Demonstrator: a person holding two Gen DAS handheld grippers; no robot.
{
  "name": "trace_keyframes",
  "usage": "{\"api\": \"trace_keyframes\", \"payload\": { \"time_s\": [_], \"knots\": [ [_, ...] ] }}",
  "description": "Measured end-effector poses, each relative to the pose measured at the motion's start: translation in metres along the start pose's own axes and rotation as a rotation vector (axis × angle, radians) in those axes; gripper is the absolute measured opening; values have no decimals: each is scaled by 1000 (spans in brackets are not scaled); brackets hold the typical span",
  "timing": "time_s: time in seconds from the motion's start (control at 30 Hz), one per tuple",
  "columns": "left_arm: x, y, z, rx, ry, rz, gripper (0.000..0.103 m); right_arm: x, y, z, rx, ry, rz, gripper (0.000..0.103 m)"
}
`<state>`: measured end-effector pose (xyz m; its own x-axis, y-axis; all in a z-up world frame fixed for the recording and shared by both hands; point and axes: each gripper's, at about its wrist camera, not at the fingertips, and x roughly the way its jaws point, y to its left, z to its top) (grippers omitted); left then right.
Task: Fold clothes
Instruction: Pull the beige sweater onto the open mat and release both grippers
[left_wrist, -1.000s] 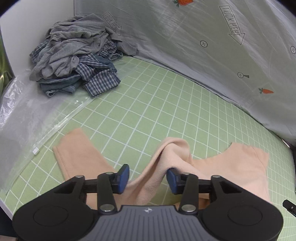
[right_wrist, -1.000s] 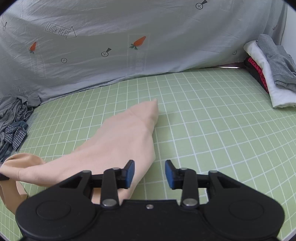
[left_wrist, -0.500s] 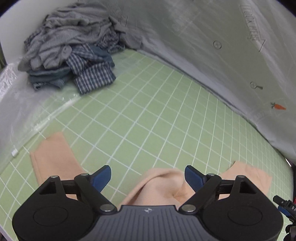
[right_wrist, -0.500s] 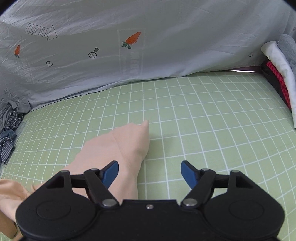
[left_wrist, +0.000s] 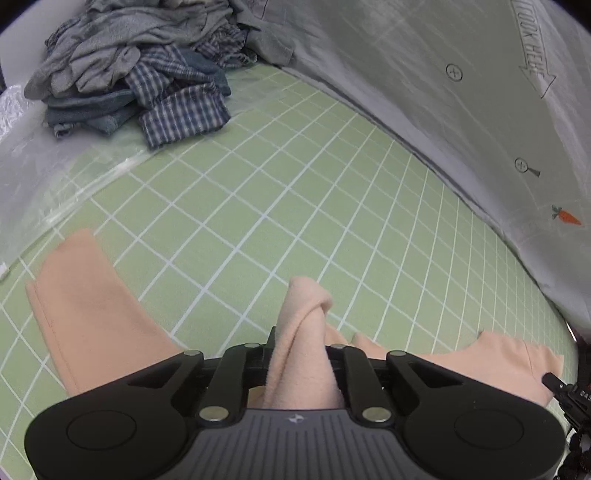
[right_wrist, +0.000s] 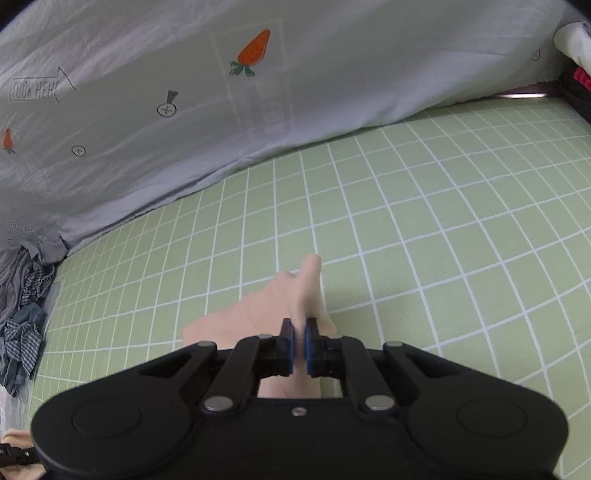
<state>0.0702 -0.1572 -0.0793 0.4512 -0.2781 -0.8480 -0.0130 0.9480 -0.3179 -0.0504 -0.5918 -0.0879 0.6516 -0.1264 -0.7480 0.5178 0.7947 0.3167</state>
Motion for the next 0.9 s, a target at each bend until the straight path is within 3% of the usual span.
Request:
{"api": "trace_keyframes", "payload": {
  "time_s": [0.2,0.27,0.3,0.33,0.37,0.43,0.5,0.53,0.73,0.9],
  "knots": [
    [-37,-39,57,100,-263,-63,15,-82,19,45,-67,-226,40,5],
    [-27,-54,74,127,-349,-18,23,-84,31,63,-82,-287,51,6],
    [-21,-58,82,128,-346,39,28,-78,37,70,-83,-296,43,16],
    [-15,-63,90,129,-341,95,33,-70,42,76,-86,-299,32,41],
    [-14,-64,93,134,-334,116,37,-62,48,81,-96,-283,3,52],
    [-18,-59,88,124,-340,110,64,-57,53,80,-95,-266,-28,49],
    [-20,-48,70,125,-299,101,74,-54,47,64,-85,-222,-49,54],
    [-20,-42,61,126,-279,97,74,-52,44,54,-79,-198,-60,57],
    [6,-20,-26,139,15,142,74,-40,24,-21,-93,-22,-164,65],
    [19,-8,-73,179,142,176,74,-24,24,-69,-126,91,-165,59]
  ]
}}
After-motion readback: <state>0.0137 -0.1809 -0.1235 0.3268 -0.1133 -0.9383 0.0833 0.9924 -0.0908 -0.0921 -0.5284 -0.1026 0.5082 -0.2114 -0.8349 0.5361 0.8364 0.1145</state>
